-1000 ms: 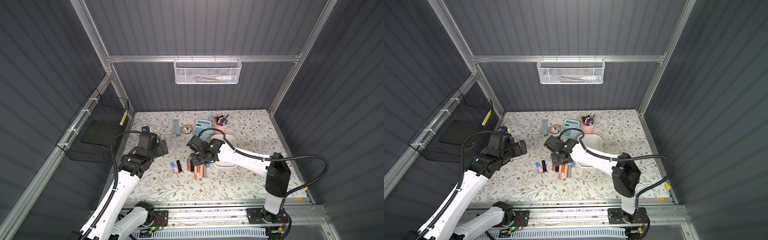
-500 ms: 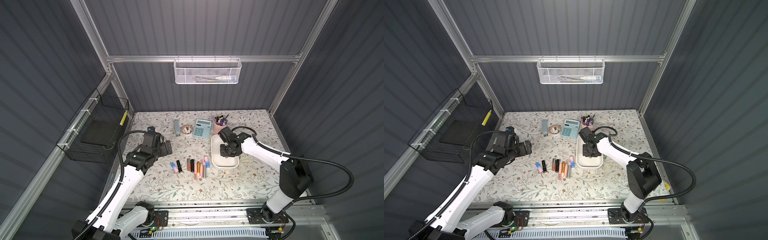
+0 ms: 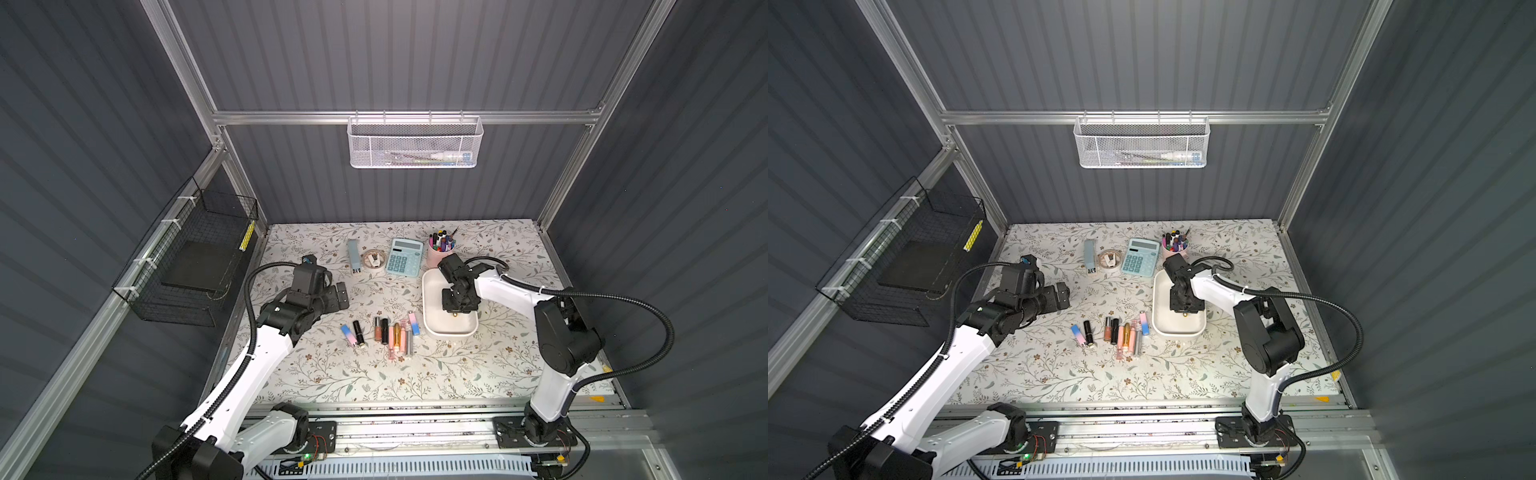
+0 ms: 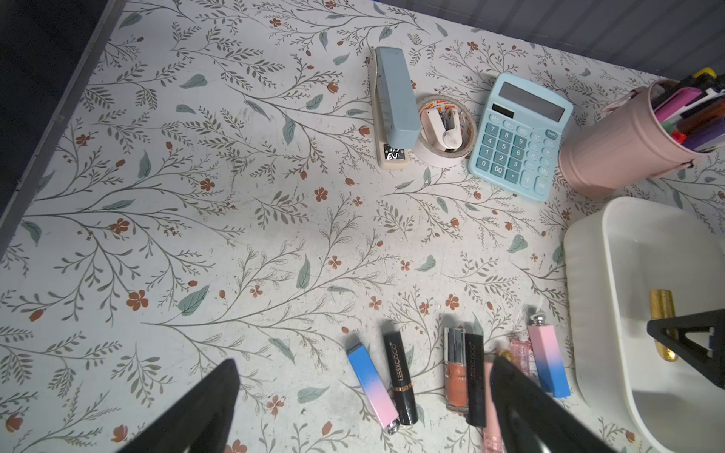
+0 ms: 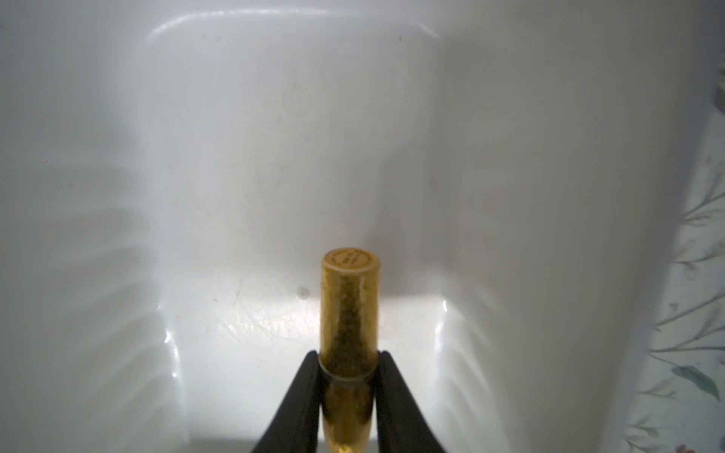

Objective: Put the lipstick into the storage box
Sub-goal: Place the lipstick in the storage box.

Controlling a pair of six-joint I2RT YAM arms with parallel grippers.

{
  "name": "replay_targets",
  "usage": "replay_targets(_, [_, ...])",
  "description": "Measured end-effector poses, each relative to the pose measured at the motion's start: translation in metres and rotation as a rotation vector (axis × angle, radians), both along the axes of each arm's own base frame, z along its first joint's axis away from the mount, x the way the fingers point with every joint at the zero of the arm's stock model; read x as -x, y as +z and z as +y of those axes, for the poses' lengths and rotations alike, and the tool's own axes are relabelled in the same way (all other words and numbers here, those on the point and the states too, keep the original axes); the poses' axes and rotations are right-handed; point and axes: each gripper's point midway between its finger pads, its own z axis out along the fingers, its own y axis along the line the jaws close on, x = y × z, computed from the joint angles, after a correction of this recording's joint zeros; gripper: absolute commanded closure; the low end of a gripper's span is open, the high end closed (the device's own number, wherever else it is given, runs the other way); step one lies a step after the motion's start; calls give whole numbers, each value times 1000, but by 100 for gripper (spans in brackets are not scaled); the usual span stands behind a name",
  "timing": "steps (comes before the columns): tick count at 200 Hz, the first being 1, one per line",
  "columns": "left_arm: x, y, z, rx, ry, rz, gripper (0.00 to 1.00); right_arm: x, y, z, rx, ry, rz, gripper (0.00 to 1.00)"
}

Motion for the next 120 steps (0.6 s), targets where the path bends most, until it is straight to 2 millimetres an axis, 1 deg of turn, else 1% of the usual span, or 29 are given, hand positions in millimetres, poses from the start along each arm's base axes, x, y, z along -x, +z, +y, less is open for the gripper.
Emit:
replay_targets(16, [-2, -3, -2, 2, -4, 6, 0, -1, 0, 0, -3, 1, -4, 65])
replay_targets(31, [-3, -5, -3, 5, -9, 10, 0, -2, 1, 1, -4, 9, -7, 60])
replay_targets(51, [-4, -6, -5, 11, -15, 13, 0, -3, 3, 1, -6, 16, -14, 58])
replay_targets(65, [-3, -6, -6, 16, -20, 14, 0, -4, 9, 1, -11, 19, -30, 57])
replay_targets(79, [-3, -6, -8, 23, -25, 14, 0, -3, 23, 2, -20, 27, -62, 56])
replay_targets(95, [-2, -10, -10, 39, -30, 20, 0, -2, 47, 5, -32, 38, -119, 55])
replay_targets(120, [5, -23, -13, 65, -34, 51, 0, 8, 79, 20, -66, 82, -187, 55])
